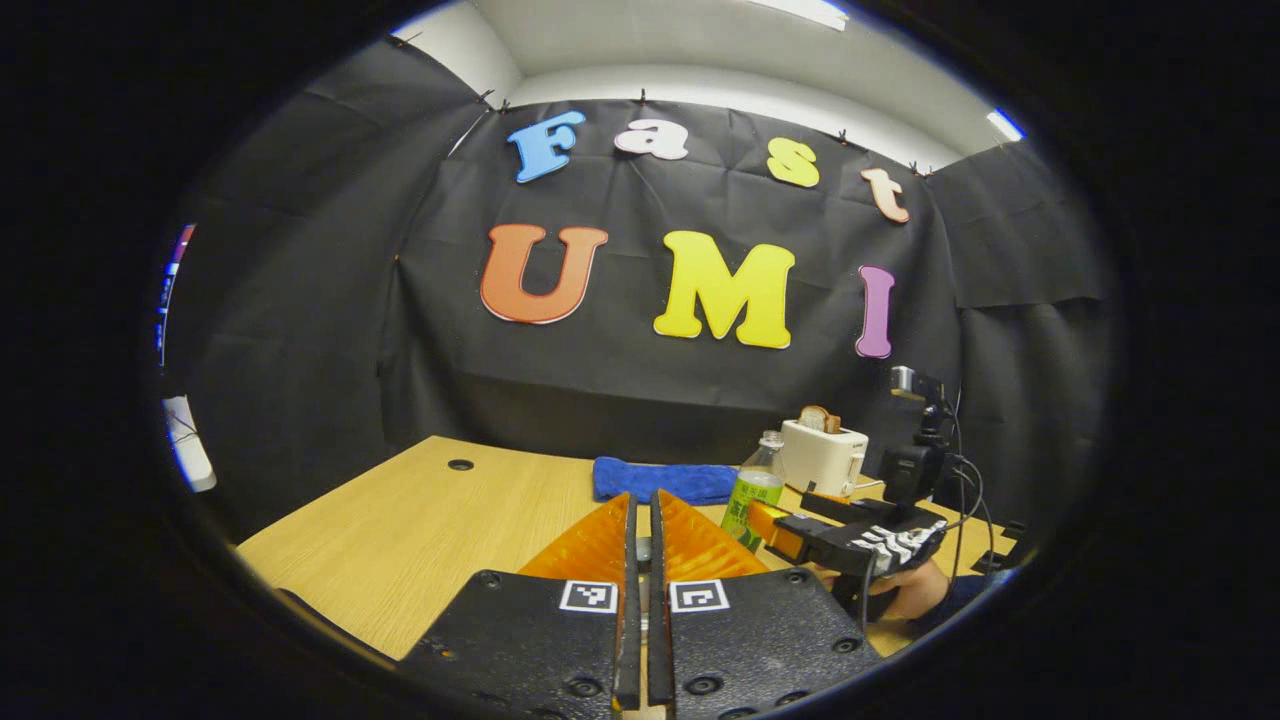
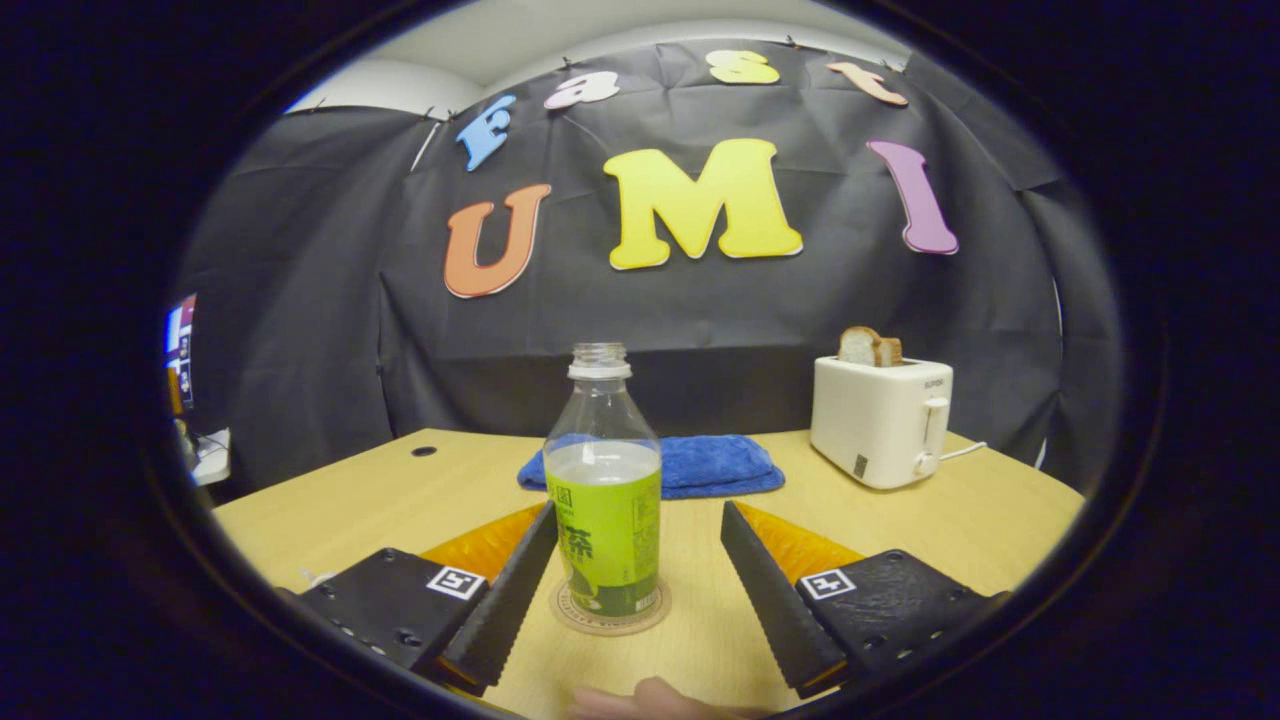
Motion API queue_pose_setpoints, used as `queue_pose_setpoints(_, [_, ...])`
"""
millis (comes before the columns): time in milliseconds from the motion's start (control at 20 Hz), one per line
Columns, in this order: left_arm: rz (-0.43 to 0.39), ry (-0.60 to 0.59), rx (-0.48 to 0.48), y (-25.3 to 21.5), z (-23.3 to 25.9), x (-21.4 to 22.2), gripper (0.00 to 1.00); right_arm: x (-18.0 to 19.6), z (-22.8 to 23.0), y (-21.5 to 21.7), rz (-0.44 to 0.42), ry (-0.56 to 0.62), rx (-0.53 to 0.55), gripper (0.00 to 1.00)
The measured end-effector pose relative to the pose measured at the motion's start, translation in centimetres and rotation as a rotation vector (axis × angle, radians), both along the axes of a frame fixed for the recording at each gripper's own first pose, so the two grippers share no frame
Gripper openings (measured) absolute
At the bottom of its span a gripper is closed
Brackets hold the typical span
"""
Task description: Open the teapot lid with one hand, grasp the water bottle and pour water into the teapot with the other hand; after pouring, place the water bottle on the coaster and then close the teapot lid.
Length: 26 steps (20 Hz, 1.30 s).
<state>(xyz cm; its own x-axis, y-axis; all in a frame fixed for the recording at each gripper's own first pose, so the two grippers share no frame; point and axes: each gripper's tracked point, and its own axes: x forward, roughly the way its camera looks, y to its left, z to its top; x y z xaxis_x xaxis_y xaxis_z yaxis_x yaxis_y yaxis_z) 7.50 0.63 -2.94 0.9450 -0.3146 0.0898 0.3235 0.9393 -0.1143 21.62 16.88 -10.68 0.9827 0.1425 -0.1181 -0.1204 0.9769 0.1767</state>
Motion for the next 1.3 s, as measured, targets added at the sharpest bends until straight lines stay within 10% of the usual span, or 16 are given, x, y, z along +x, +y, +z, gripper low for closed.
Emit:
queue_pose_setpoints(350, [0.029, 0.090, 0.191, -2.3, -8.1, 4.0, 0.05, -4.0, -1.9, -3.0, 0.066, 0.027, 0.088, 0.97])
queue_pose_setpoints(1300, [0.084, 0.115, 0.211, -2.9, -11.4, 6.3, 0.08, -11.9, 3.4, -10.9, 0.003, -0.173, 0.126, 0.96])
